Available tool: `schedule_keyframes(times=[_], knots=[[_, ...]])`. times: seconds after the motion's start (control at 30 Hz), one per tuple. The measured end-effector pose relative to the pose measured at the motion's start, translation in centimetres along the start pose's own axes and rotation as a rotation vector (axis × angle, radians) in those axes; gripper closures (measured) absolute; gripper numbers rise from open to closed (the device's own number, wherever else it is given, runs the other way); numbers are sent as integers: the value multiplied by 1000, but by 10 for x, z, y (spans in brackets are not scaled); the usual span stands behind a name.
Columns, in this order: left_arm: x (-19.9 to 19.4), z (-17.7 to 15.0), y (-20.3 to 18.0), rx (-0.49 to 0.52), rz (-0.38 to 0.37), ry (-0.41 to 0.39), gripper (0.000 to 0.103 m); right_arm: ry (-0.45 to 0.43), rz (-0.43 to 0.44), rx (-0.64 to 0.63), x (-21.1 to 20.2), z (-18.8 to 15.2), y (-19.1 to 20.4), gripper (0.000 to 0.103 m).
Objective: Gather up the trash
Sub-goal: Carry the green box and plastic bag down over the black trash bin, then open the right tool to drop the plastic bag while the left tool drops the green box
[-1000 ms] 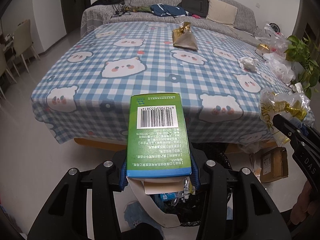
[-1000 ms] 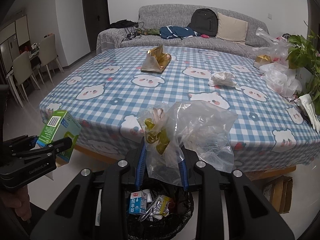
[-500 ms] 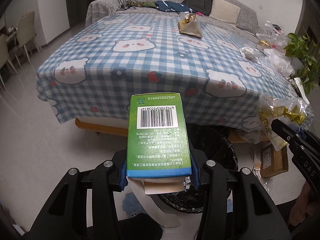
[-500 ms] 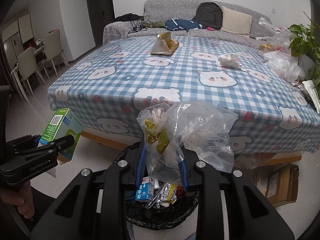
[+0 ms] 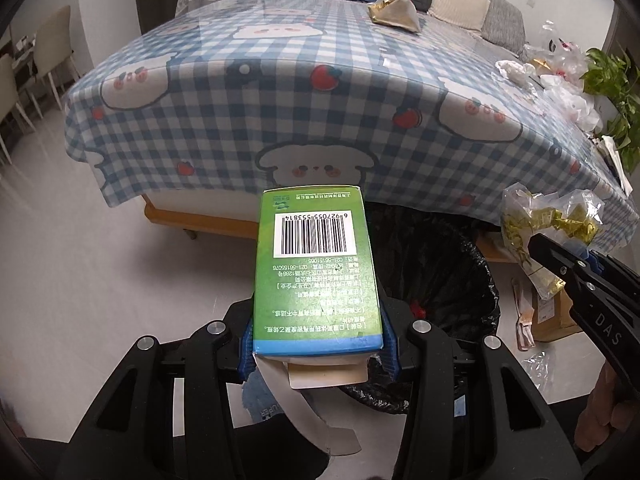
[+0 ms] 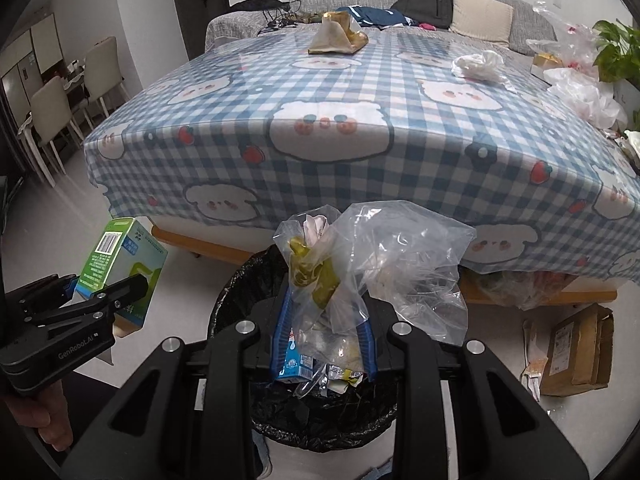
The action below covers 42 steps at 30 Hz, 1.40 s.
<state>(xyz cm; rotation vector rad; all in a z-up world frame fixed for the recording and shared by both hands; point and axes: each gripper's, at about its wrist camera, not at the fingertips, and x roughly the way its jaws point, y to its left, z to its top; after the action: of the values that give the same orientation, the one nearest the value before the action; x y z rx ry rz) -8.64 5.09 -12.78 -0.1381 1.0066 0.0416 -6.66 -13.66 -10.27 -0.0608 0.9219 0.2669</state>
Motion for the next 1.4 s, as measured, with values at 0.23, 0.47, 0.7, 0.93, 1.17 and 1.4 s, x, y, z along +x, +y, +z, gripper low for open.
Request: schedule_keyframes(times=[0.23,0.47,0.7,0.93,1.17,1.4], knots=[[19,-7,10,-13,15,-3,57,39,-7,25,23,-11,0,75],[33,-11,14,-9,24,1,57,72,-16,36,44,-19,5,75],[40,-13,13,1,26,10,57,74,-24,26,52,-22,15,60],[37,-14,7,-6,13,3,57,51,-29,38,46,-23,6,38],[39,-17,-11,-1,-2,8,57,36,-72,85,35,-29,-28,13],[44,-19,-41,32,-12,13,57,43,-126,129,28,-42,-72,8]])
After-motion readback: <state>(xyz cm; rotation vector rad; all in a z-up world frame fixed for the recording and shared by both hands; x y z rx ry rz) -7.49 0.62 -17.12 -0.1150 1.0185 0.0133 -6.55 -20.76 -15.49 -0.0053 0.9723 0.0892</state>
